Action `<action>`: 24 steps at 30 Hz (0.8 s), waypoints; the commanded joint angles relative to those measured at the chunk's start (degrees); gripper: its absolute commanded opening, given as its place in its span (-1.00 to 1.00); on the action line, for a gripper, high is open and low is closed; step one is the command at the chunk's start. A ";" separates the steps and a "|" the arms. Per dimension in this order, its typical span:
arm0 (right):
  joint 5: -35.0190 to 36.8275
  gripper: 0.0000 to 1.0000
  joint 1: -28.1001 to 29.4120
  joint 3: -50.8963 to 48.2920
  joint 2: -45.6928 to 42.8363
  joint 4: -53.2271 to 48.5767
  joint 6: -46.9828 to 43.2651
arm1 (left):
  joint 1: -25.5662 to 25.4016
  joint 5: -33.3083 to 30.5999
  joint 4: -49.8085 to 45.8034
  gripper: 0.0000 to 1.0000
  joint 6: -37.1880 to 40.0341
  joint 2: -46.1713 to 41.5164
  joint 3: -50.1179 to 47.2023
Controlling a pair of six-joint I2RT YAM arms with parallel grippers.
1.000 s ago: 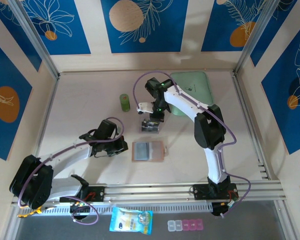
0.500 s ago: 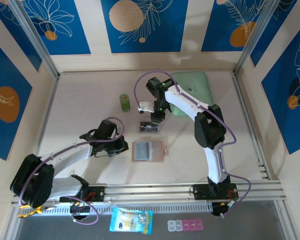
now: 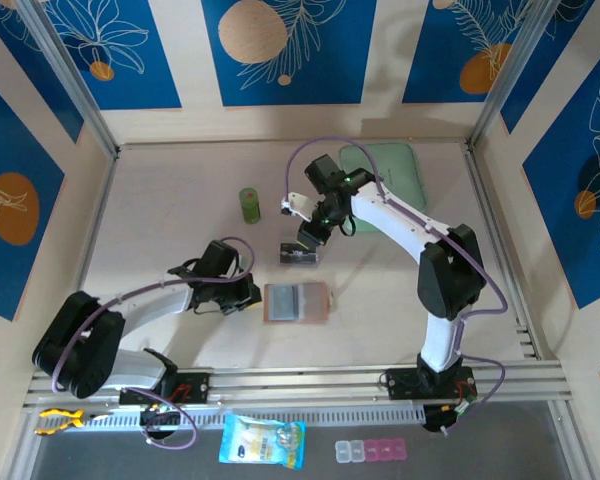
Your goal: Take the credit cards out of the card holder
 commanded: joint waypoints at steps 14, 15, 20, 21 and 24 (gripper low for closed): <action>-5.52 -0.65 4.90 -26.91 -14.09 22.89 48.98 | -3.29 1.05 3.85 -1.00 -1.40 5.33 0.62; -6.32 -0.66 4.93 -27.94 -14.49 23.54 51.08 | -3.55 0.92 3.83 -1.00 -1.44 5.56 0.71; -8.60 -0.67 6.35 -32.23 -16.55 27.15 59.04 | -4.53 0.72 4.17 -1.00 -1.88 6.68 0.80; -8.56 -0.68 6.55 -32.74 -16.83 27.17 60.67 | -4.64 0.52 4.22 -1.00 -1.96 6.65 0.80; -9.24 -0.70 6.52 -32.87 -16.29 25.31 65.69 | -4.82 0.04 4.00 -1.00 -2.20 6.01 0.62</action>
